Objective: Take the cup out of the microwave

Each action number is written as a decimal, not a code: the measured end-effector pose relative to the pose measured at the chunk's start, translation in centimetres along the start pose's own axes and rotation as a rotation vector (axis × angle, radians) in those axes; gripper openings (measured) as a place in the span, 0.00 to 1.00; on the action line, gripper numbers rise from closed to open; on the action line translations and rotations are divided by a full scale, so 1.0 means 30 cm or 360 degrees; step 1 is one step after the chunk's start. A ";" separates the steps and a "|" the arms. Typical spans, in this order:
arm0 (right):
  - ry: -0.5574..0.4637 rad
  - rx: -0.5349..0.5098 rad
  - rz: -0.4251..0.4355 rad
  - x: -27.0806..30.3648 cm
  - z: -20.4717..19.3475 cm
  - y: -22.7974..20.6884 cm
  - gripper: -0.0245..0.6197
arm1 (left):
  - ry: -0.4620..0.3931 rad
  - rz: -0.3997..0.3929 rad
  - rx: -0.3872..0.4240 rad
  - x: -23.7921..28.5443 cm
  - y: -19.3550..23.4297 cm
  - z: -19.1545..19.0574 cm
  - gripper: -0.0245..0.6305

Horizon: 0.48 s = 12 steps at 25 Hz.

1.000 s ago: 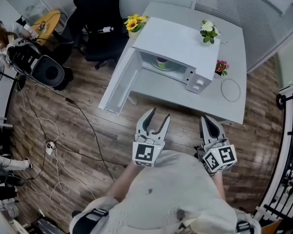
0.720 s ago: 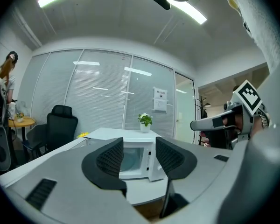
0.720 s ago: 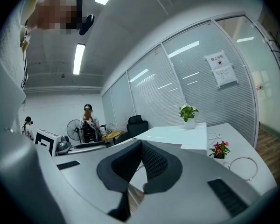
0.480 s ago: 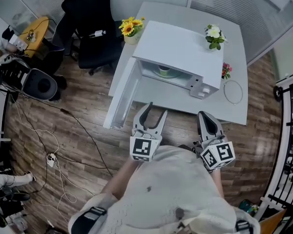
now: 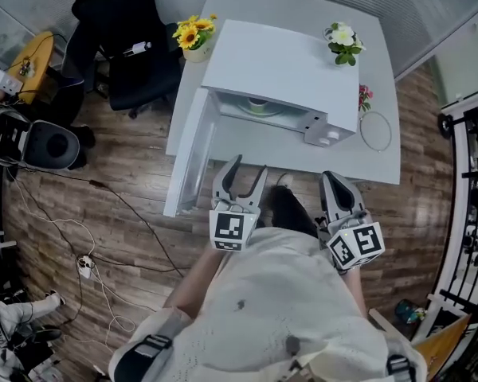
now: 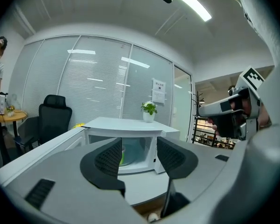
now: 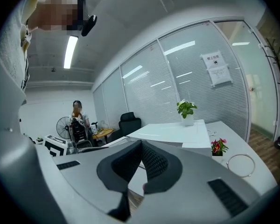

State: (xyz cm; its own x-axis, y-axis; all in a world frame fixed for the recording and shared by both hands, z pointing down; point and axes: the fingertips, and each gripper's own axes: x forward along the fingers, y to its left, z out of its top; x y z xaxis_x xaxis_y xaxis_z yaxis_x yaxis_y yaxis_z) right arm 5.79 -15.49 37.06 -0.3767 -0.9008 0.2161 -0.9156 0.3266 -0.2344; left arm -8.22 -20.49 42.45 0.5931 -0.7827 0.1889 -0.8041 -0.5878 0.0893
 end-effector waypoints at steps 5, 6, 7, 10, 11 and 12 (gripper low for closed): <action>0.0039 0.0008 -0.0002 0.046 -0.022 -0.032 0.05 | 0.0048 0.0003 -0.0001 0.066 0.029 -0.047 0.40; 0.0041 0.0007 0.0004 0.059 -0.021 -0.036 0.05 | 0.0055 0.0012 -0.0004 0.079 0.038 -0.054 0.40; 0.0043 0.0007 0.0012 0.074 -0.019 -0.039 0.05 | 0.0065 0.0021 -0.0006 0.092 0.047 -0.062 0.41; 0.0056 0.0015 0.0034 0.122 -0.014 -0.057 0.05 | 0.0104 0.0038 -0.0008 0.138 0.071 -0.092 0.41; 0.0061 0.0013 0.0041 0.140 -0.012 -0.065 0.05 | 0.0114 0.0041 -0.0010 0.154 0.078 -0.100 0.41; 0.0066 0.0008 0.0047 0.157 -0.010 -0.072 0.05 | 0.0121 0.0042 -0.0011 0.169 0.085 -0.106 0.41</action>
State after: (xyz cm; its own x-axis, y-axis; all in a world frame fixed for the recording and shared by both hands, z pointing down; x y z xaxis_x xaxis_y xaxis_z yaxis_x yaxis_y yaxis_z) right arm 5.95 -20.34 38.86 -0.4091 -0.8781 0.2483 -0.9034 0.3514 -0.2458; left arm -7.40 -25.30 46.75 0.5671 -0.7798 0.2652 -0.8198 -0.5655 0.0902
